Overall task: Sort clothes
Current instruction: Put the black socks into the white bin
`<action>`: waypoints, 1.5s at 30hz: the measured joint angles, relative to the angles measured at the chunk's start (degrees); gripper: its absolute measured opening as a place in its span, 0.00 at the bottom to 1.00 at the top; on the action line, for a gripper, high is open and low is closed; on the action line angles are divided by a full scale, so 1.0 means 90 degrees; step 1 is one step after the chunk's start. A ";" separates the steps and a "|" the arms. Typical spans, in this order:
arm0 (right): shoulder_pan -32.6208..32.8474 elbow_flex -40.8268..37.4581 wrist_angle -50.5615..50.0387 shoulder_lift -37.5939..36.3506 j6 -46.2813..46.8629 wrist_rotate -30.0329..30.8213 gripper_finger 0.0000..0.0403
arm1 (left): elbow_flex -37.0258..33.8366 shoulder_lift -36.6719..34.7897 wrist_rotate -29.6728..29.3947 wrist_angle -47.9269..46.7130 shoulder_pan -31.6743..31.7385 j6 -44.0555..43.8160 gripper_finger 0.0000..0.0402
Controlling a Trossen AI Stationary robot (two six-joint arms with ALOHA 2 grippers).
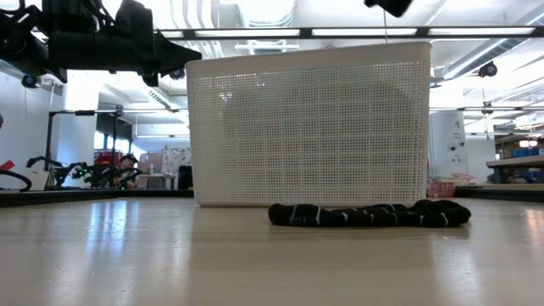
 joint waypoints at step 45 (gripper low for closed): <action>0.1045 -0.1078 0.0808 0.0011 0.0679 0.0184 0.46 | 0.0000 0.0000 0.0000 0.0031 0.0000 -0.0002 0.00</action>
